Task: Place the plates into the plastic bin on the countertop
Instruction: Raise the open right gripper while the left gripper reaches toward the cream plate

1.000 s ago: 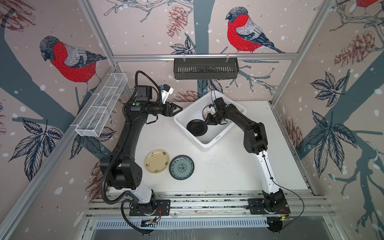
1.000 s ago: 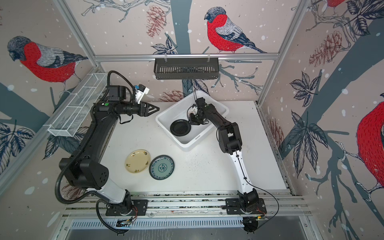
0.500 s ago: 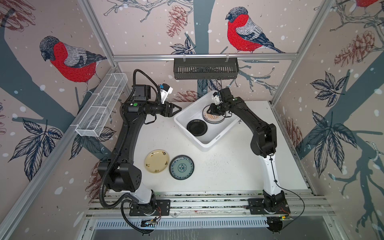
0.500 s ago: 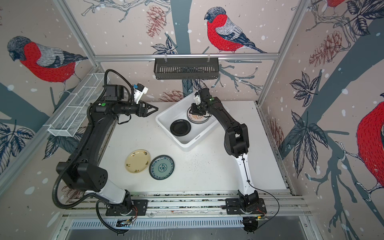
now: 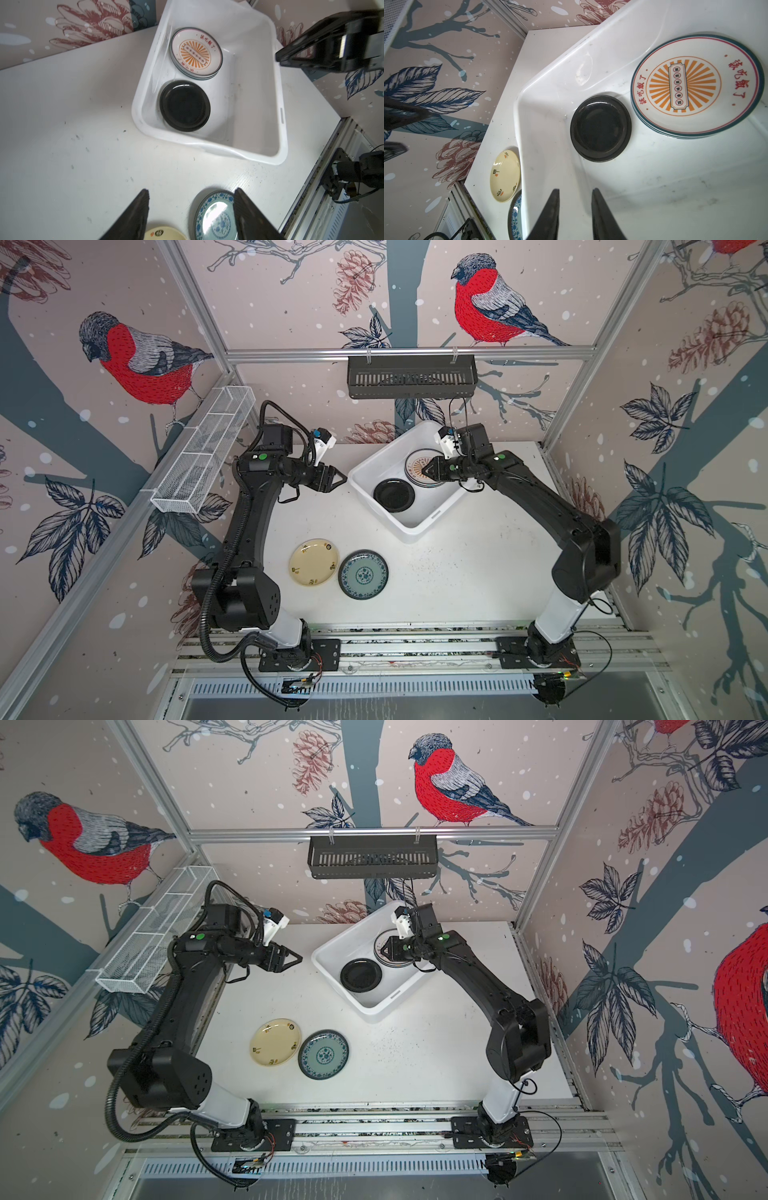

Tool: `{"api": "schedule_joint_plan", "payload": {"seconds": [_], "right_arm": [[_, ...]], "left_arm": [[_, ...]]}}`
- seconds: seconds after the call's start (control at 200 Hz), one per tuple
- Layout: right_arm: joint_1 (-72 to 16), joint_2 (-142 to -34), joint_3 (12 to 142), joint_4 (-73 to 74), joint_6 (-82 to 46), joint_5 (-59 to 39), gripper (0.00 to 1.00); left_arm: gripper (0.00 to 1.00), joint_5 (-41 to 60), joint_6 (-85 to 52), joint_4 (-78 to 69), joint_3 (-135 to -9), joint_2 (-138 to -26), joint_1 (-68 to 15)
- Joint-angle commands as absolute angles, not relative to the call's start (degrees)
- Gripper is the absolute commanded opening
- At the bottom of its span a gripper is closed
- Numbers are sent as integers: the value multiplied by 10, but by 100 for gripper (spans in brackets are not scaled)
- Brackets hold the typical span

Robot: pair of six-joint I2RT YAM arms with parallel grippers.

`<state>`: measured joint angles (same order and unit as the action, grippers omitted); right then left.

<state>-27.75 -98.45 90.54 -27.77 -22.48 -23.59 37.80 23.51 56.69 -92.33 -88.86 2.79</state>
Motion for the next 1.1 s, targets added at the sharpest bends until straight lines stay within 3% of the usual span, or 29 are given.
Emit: {"api": "schedule_joint_plan", "payload": {"seconds": [0.0, 0.5, 1.096], "right_arm": [[-282, -935, 845, -232, -228, -227, 28], [-287, -787, 645, -109, -262, -236, 28], [-289, -797, 588, -36, -291, -247, 28]], "left_arm": [[64, 352, 326, 656, -919, -899, 36], [65, 279, 450, 715, -844, -971, 82], [62, 284, 504, 708, -790, -1062, 227]]}}
